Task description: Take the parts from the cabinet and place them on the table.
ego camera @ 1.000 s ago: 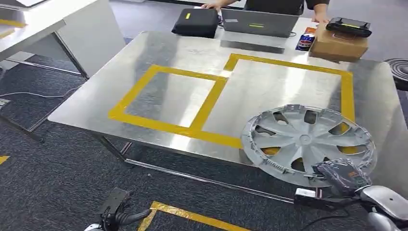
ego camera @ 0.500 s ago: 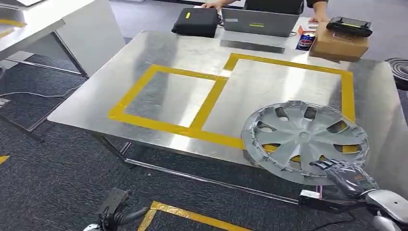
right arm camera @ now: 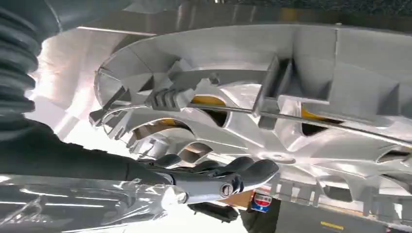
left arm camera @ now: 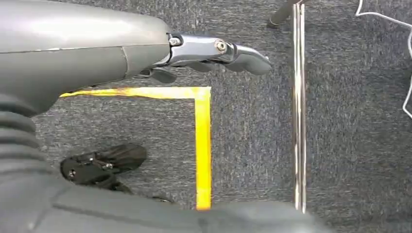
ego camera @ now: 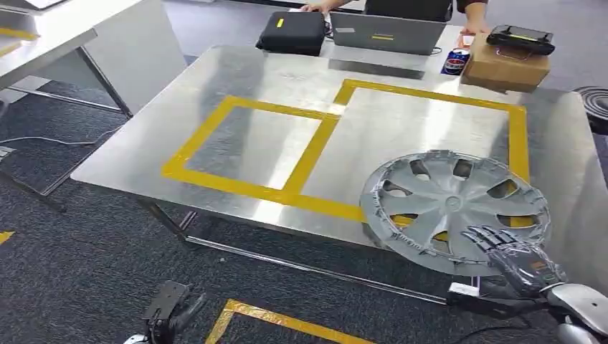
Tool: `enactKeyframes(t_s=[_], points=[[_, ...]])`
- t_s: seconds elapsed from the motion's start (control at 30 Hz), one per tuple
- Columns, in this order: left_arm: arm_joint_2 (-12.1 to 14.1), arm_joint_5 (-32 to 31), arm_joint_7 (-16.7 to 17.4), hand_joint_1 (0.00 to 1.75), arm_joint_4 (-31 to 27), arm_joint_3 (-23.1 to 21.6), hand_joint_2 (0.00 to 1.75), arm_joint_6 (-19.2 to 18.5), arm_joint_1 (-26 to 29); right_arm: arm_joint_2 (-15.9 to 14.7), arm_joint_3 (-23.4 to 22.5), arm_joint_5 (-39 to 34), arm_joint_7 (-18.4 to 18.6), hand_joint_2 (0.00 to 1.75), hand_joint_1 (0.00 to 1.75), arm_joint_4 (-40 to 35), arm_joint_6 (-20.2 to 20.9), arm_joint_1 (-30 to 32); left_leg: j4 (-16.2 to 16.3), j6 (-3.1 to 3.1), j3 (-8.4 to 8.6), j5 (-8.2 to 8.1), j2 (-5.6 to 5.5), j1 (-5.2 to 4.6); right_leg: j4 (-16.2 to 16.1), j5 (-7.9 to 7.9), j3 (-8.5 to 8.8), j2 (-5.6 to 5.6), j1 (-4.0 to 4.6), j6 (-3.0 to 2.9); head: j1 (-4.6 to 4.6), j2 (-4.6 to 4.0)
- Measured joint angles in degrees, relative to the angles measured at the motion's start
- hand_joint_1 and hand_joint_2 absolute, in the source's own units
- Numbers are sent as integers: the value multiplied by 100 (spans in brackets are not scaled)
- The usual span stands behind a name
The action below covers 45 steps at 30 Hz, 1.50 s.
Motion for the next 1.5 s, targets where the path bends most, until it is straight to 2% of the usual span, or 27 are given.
enactKeyframes(t_s=[0.13, 0.23, 0.43, 0.6, 0.67, 0.7, 0.8, 0.87, 0.9, 0.93, 0.97, 1.03, 1.07, 1.1, 1.13, 1.17, 1.23, 1.27, 1.3, 1.4, 1.43, 1.47, 1.5], points=[[2, 87, -24, 0, 0, 13, 0, 15, 5, 19, -26, -153, -224, 175, 0, -215, -277, 104, 0, 0, -2, 0, 0, 0, 1, 0, 0, 0, 0, 0, 0, 0], [4, 195, -66, 0, 0, 42, 0, 66, 31, 182, 7, -177, -475, 175, 0, -748, -772, 303, 0, -1, -1, 0, 0, 4, 1, -3, -2, 0, 4, -4, -2, 0], [15, 374, -223, 0, 0, 195, 0, 155, 130, 551, 236, -212, -728, 175, 0, -1942, -1694, 811, 0, -10, -4, -7, -1, 12, 1, -17, -2, -7, 14, -14, -2, 0], [31, 527, -278, 0, 2, 378, 0, 267, 232, 872, 555, -1078, -1178, 175, 0, -2761, -2691, 1416, 2, 3, -5, -38, -4, 0, -7, -22, 3, -13, 6, -16, -2, 0], [42, 581, -140, 0, 4, 453, 0, 376, 271, 1032, 704, -1524, -1288, 175, 0, -2918, -2925, 1615, 6, 12, -3, -52, -4, -9, -8, -25, 4, -11, -3, -11, -2, 0], [44, 601, -57, 0, 13, 488, 0, 435, 302, 1119, 784, -1745, -1329, 0, 0, -2951, -3018, 1701, 12, 13, -1, -61, -3, -17, -9, -28, 6, -9, -10, -6, -2, 0], [50, 551, 233, 0, 33, 575, 0, 631, 407, 1409, 940, -2502, -1586, 0, 0, -2938, -3213, 1918, 45, 54, -3, -89, -3, -36, -13, -39, 20, -7, -27, 25, -4, 0], [50, 518, 430, 0, 44, 610, 0, 758, 475, 1669, 951, -3152, -1873, 0, 0, -2809, -3268, 1976, 69, 87, 1, -62, -3, -43, -48, 5, 52, -7, -37, 80, -4, 0], [48, 492, 514, 0, 48, 625, 0, 811, 491, 1797, 931, -3429, -1948, 0, 0, -2692, -3226, 1997, 30, 119, 7, -32, -1, -31, -67, 21, 66, -5, -24, 105, -9, 0], [35, 481, 597, 0, 52, 638, 0, 865, 495, 1971, 844, -3658, -2054, 0, 0, -2488, -3124, 2023, -40, 154, 23, 26, 22, 20, -24, -63, 20, -10, -32, 107, 2, 0], [33, 476, 623, 0, 55, 649, 0, 892, 495, 2090, 771, -3701, -2120, 0, 0, -2338, -3068, 2058, -49, 187, 15, 40, 23, 20, 170, -270, -49, -16, -18, 87, 9, 0], [22, 470, 682, 0, 61, 688, 0, 922, 516, 2301, 628, -3705, -2205, 0, 0, -2012, -2995, 2080, -45, 206, -8, 48, 26, 7, 1093, -806, -397, -12, -1, 72, 7, 0], [15, 468, 688, 0, 63, 693, 0, 922, 528, 2376, 577, -3711, -2219, 0, 0, -1892, -2986, 2095, -43, 210, -22, 53, 33, -8, 1572, -1015, -577, -11, 3, 76, 7, 0], [9, 455, 699, 0, 70, 697, 0, 922, 532, 2442, 529, -3711, -2232, 0, 0, -1790, -2979, 2121, -37, 207, -37, 63, 35, -17, 1819, -1076, -650, -12, 6, 71, 4, 0], [7, 450, 706, 0, 74, 708, 0, 922, 534, 2501, 487, -3709, -2236, 0, 0, -1713, -2966, 2146, -28, 195, -52, 72, 35, -18, 1758, -986, -576, -12, 8, 62, 7, 0], [2, 433, 728, 0, 79, 717, 0, 933, 534, 2551, 454, -3698, -2225, 0, 0, -1659, -2931, 2154, -14, 182, -66, 80, 35, -16, 1457, -806, -383, -15, 9, 54, 9, 0], [-9, 363, 812, 0, 89, 721, 0, 981, 534, 2666, 355, -3744, -2211, 0, 0, -1537, -2805, 2153, 23, 142, -89, 94, 34, -1, 395, -405, 266, -61, 5, 42, 11, 0], [-9, 320, 891, 0, 90, 721, 0, 1025, 535, 2751, 271, -3805, -2318, 0, 0, -1454, -2667, 2143, 43, 99, -97, 108, 33, -14, 25, -537, 449, -121, 19, 30, 6, 0], [-18, 266, 977, 0, 92, 721, 0, 1071, 539, 2864, 183, -3843, -2442, 0, 0, -1366, -2537, 2143, 44, 54, -110, 125, 31, -25, 117, -393, 440, -79, 61, -31, -2, 0], [-48, 171, 1158, 0, 98, 721, 0, 1171, 548, 3134, -87, -3816, -2712, 0, 0, -1196, -2374, 2149, 53, -73, -133, 204, 44, 0, 132, -397, 301, -36, 88, -177, -18, 0], [-50, 138, 1184, 0, 103, 721, 0, 1185, 553, 3219, -131, -3762, -2743, 0, 0, -1174, -2350, 2144, 74, -109, -168, 180, 33, 23, 90, -339, 270, -34, 56, -263, -13, 0], [-50, 127, 1218, 0, 105, 721, 0, 1200, 555, 3290, -157, -3704, -2752, 0, 0, -1163, -2330, 2135, 195, -140, -228, -41, -37, 25, 89, -295, 248, -30, 63, -302, -22, 0], [-61, 98, 1226, 0, 105, 721, 0, 1213, 558, 3368, -188, -3652, -2758, 0, 0, -1152, -2312, 2128, 528, -159, -356, -383, -92, 23, 90, -236, 184, -19, 63, -342, -48, 0]])
